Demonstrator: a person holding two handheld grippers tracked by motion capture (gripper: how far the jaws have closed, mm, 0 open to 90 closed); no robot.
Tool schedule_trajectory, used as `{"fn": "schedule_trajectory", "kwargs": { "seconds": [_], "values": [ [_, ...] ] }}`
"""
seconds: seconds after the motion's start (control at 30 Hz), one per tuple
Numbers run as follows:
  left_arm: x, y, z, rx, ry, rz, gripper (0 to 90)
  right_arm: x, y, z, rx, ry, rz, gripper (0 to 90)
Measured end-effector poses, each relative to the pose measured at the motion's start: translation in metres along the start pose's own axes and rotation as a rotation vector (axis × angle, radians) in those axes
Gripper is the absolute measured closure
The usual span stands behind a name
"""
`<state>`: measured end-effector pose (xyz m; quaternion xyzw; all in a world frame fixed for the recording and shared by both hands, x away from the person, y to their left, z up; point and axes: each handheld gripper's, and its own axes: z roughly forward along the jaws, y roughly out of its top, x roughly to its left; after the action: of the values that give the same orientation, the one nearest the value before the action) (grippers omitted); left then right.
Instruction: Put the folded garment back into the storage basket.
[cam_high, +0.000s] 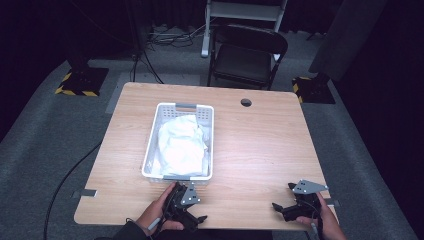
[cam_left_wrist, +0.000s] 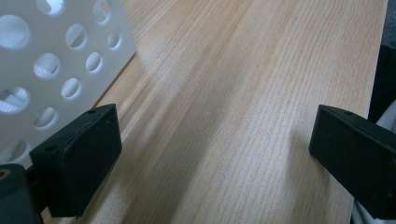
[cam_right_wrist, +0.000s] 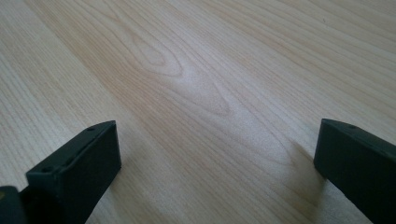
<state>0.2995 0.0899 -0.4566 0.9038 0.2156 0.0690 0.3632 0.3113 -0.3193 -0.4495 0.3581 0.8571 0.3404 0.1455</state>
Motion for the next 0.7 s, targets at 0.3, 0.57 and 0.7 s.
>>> {"fn": "schedule_trajectory", "kwargs": {
  "seconds": [0.3,0.57,0.7],
  "values": [
    [0.0002,0.0004,0.0005,0.001,-0.002,0.0,1.6,-0.0004,0.0006,0.0007,-0.001,-0.001,-0.001,0.5],
    [-0.0001,0.0005,0.0005,0.001,0.0,-0.002,1.6,-0.0007,0.0034,0.0033,0.001,-0.001,0.0,0.5],
    [0.0,0.0005,0.0005,0.001,0.0,-0.002,1.6,-0.0009,0.0037,0.0037,0.0,-0.001,0.0,0.5]
  ]
}}
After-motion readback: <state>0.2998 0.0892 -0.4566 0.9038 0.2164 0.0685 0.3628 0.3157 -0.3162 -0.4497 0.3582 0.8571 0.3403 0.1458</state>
